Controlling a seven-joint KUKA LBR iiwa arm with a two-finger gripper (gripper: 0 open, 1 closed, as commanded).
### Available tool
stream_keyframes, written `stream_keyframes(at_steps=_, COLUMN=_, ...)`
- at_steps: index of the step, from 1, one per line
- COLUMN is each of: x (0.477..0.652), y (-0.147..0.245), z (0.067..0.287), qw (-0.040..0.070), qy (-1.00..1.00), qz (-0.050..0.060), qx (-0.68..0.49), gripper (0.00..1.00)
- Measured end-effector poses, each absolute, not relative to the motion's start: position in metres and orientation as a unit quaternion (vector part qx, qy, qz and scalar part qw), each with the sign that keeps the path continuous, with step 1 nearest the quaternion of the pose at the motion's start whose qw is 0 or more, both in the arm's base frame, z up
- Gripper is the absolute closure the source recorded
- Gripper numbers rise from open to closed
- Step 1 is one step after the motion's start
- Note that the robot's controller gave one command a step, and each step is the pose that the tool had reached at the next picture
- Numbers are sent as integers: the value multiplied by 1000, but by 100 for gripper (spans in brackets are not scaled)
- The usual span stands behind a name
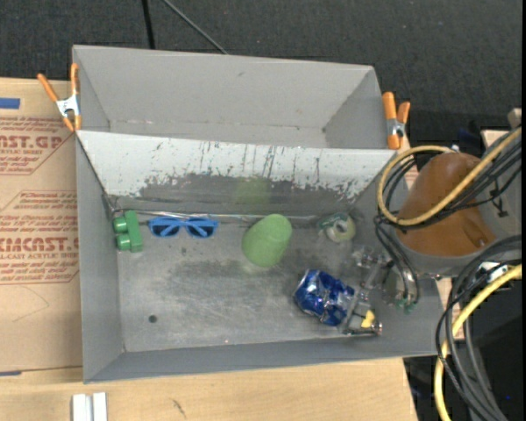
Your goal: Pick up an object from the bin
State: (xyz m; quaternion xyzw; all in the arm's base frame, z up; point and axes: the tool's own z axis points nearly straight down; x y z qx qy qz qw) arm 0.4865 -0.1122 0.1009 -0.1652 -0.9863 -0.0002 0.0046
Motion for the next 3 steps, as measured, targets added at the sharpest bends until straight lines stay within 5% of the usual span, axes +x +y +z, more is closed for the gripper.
stream_keyframes(at_steps=1, x=493, y=-76, z=67, qw=2, qy=-989, qz=-1, qx=-150, gripper=0)
stream_keyframes(at_steps=2, x=493, y=-78, z=69, qw=1, qy=-989, qz=0, qx=-151, gripper=100)
stream_keyframes(at_steps=3, x=495, y=-66, z=271, qw=-5, qy=-989, qz=0, qx=-145, gripper=100)
